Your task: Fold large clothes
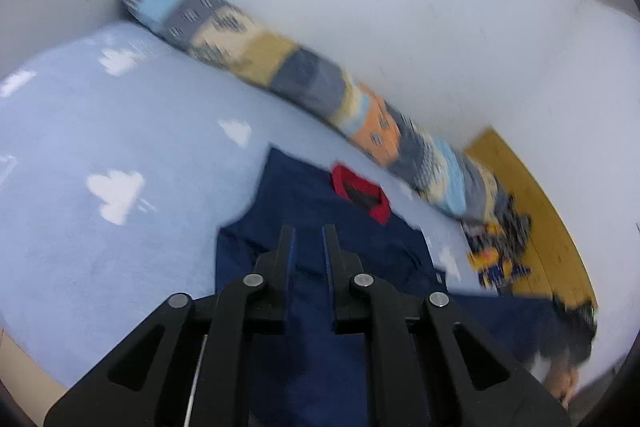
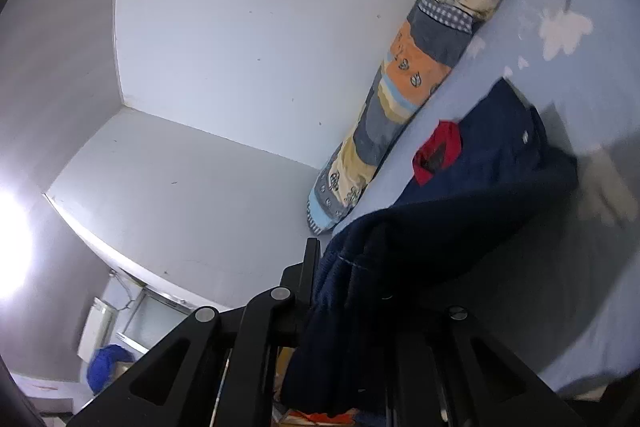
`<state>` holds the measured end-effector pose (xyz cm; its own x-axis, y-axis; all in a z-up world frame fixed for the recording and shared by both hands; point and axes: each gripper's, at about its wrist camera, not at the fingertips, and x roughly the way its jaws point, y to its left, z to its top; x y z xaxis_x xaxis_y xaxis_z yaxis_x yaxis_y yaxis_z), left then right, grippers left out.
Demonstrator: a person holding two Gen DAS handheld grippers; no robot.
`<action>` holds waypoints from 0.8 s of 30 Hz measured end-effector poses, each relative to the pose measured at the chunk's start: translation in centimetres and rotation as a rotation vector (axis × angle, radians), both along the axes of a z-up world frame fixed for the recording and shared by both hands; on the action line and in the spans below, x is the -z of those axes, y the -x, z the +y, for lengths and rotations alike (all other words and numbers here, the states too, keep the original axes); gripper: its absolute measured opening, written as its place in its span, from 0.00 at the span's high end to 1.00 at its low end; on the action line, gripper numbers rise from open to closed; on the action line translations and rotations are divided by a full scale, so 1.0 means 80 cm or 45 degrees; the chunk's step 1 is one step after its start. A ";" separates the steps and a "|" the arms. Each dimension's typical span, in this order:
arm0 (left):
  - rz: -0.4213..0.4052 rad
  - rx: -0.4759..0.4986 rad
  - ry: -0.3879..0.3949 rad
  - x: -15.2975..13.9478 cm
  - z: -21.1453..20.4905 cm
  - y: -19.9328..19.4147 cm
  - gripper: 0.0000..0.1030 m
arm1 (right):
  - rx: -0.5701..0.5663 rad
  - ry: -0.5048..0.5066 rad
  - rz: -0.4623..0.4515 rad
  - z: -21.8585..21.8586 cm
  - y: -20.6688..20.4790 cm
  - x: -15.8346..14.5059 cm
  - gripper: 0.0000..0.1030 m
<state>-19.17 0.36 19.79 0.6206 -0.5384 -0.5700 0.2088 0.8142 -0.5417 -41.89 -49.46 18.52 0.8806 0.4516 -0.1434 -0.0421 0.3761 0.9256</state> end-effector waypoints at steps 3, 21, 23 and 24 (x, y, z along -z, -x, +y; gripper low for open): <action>0.115 0.141 0.010 0.034 -0.015 0.006 0.71 | -0.004 0.036 -0.001 -0.002 -0.006 -0.008 0.89; 0.616 0.333 -0.199 0.188 -0.110 0.132 0.45 | -0.027 0.049 -0.011 0.014 0.026 0.004 0.86; 0.627 0.312 -0.217 0.205 -0.118 0.137 0.45 | -0.026 0.046 -0.011 0.016 0.031 0.006 0.86; 0.618 0.316 -0.176 0.211 -0.119 0.141 0.45 | -0.026 0.045 -0.011 0.016 0.033 0.007 0.86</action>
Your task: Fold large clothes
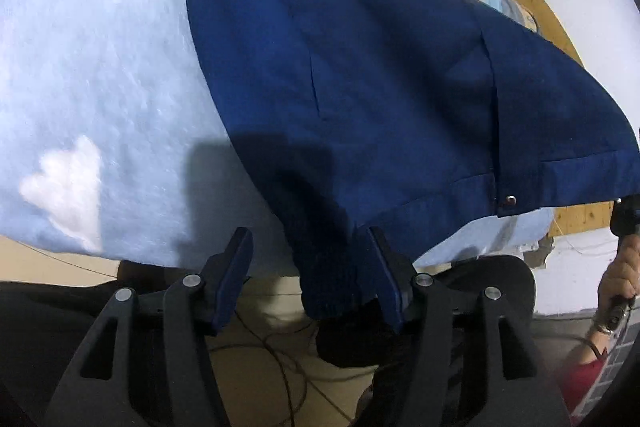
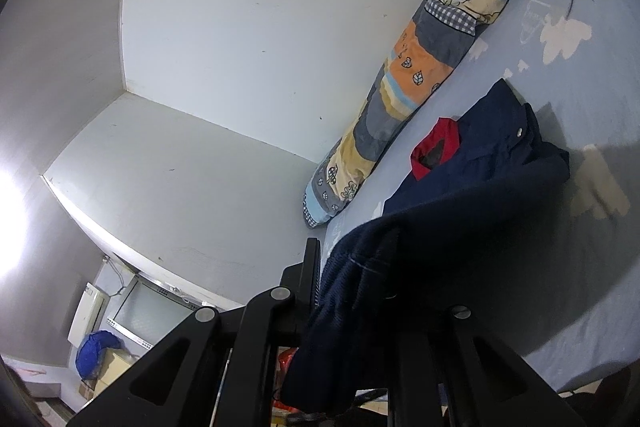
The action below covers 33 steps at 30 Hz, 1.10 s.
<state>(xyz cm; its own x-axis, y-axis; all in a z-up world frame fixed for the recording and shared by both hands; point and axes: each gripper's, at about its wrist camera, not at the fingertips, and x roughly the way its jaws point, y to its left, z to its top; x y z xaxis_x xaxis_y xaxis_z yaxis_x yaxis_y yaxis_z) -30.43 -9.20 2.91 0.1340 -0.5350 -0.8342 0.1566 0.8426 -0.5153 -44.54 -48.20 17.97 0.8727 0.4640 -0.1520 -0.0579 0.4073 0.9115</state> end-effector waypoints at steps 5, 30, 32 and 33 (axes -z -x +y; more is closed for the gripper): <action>0.035 -0.051 0.129 0.028 -0.024 0.003 0.47 | 0.004 0.003 0.012 0.005 0.009 0.005 0.86; -0.540 -0.499 0.401 -0.188 0.112 -0.073 0.82 | -0.041 0.049 0.042 0.012 0.013 -0.010 0.86; -0.554 -0.505 0.399 -0.194 0.114 -0.097 0.82 | -0.036 0.043 0.043 0.006 -0.003 -0.015 0.86; -0.554 -0.512 0.400 -0.194 0.112 -0.112 0.82 | -0.027 0.034 0.050 0.001 -0.014 -0.016 0.86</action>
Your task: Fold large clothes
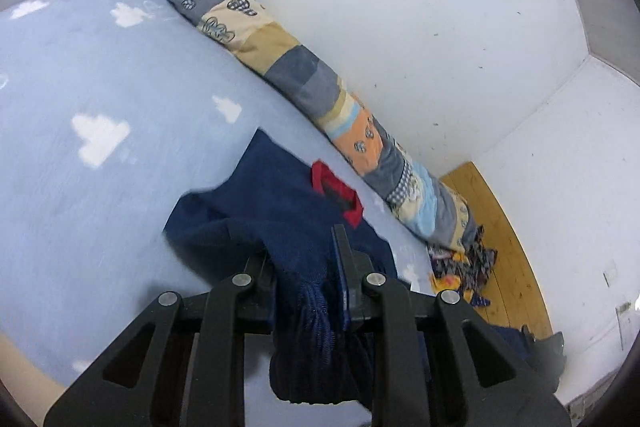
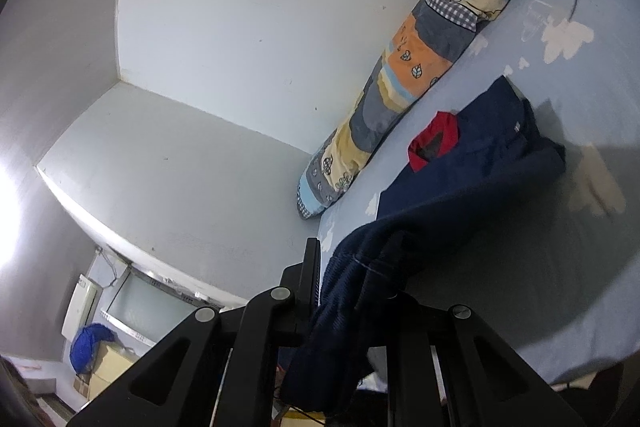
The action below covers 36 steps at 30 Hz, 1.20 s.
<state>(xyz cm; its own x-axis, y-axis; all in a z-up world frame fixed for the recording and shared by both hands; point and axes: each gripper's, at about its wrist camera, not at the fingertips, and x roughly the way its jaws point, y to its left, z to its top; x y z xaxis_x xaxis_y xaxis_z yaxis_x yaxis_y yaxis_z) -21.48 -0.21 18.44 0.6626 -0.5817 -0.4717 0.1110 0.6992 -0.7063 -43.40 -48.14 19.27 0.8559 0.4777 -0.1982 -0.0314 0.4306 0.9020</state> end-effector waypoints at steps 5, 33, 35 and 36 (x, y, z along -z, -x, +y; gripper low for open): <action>0.007 -0.027 -0.022 -0.016 -0.017 -0.087 0.82 | 0.054 -0.058 0.022 -0.035 -0.063 -0.004 0.86; 0.096 0.077 -0.299 0.086 -0.119 -0.331 0.45 | 0.072 0.126 0.279 -0.148 -0.349 0.123 0.28; 0.034 0.211 -0.418 0.091 -0.148 -0.305 0.45 | -0.016 0.217 0.273 -0.119 -0.342 0.129 0.37; 0.008 0.282 -0.502 0.100 -0.163 -0.287 0.45 | -0.067 0.284 0.299 -0.100 -0.337 0.137 0.40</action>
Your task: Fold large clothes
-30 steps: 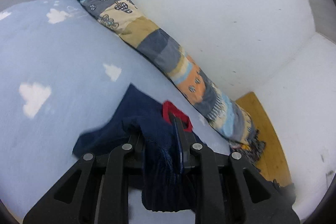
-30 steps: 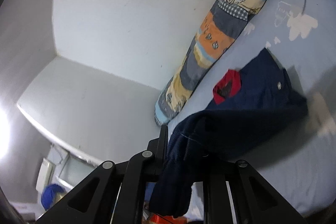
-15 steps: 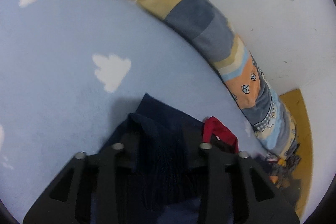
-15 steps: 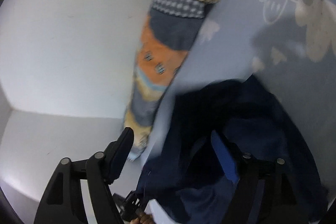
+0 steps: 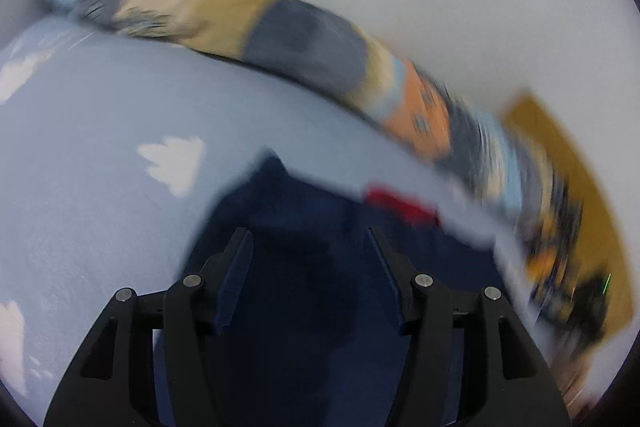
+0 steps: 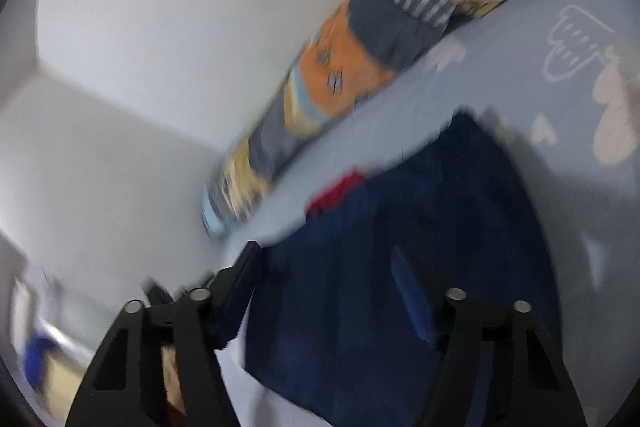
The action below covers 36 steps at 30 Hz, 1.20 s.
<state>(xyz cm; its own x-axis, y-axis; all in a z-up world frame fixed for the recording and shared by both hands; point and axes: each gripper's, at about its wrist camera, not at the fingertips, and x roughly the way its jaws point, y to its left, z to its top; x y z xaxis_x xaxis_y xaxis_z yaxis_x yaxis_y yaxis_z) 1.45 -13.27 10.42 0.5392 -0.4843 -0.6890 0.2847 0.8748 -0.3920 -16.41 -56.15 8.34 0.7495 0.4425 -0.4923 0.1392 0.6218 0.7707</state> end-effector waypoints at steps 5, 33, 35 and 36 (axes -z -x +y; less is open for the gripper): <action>0.107 0.087 -0.183 0.071 -0.012 0.026 0.46 | -0.060 0.079 0.146 0.026 0.026 0.062 0.64; 0.117 -0.185 -0.043 0.043 0.076 0.246 0.45 | 0.545 0.285 0.511 -0.007 0.219 0.103 1.00; 0.095 -0.194 -0.033 0.039 0.078 0.249 0.44 | 0.655 0.484 0.574 -0.018 0.241 0.085 0.97; 0.106 -0.202 -0.008 0.041 0.079 0.248 0.44 | 0.665 0.485 0.539 -0.017 0.249 0.076 0.90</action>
